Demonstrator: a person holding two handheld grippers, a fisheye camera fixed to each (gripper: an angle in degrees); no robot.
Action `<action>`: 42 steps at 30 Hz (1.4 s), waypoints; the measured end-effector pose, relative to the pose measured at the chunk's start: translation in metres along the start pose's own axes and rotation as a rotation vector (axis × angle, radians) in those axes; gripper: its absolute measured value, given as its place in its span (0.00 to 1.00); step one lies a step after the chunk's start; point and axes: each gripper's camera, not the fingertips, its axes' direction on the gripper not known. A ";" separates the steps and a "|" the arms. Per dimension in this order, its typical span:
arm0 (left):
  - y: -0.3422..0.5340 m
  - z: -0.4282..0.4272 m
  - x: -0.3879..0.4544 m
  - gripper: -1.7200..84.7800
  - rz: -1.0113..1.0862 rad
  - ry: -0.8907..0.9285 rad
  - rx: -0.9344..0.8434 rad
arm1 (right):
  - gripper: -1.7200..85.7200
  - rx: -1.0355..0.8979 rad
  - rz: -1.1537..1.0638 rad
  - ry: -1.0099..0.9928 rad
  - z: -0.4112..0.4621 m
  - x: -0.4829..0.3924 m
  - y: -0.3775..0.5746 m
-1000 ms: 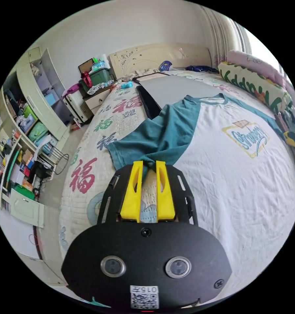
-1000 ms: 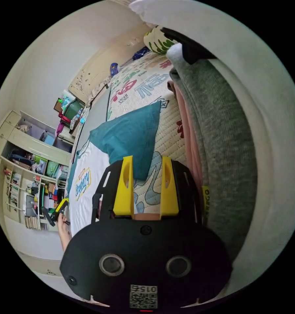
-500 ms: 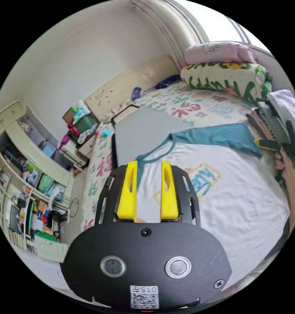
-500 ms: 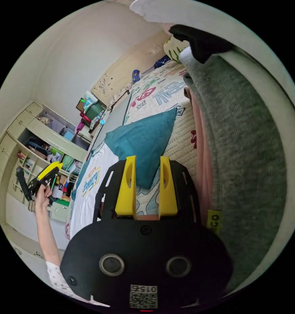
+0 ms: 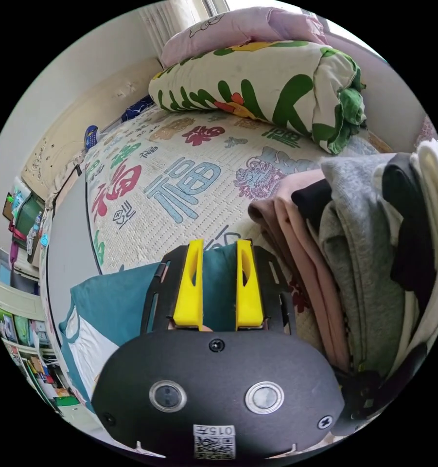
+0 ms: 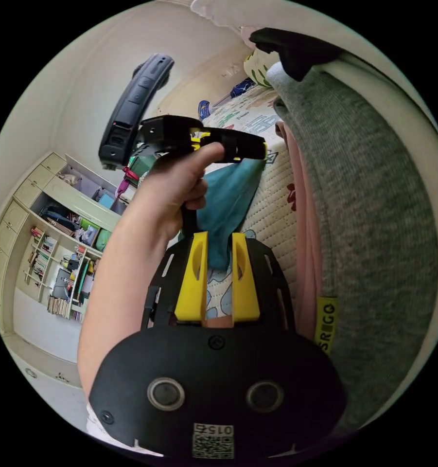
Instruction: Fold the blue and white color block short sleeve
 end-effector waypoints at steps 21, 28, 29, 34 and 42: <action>0.459 -0.189 -0.368 0.02 -0.232 0.081 0.571 | 0.02 0.107 -0.359 -0.414 -0.037 0.001 0.123; 0.693 -0.184 -0.445 0.02 -0.228 0.083 0.465 | 0.03 -0.183 -0.765 -0.113 0.026 -0.081 0.174; 0.723 -0.179 -0.448 0.03 -0.213 0.102 0.444 | 0.03 -0.124 -0.795 -0.080 0.024 -0.086 0.179; 0.798 -0.169 -0.434 0.03 -0.084 0.065 0.366 | 0.11 -0.009 -0.814 -0.028 0.037 -0.065 0.185; 0.715 -0.138 -0.392 0.12 0.015 0.248 0.439 | 0.13 -0.160 -0.881 -0.015 0.103 -0.020 0.216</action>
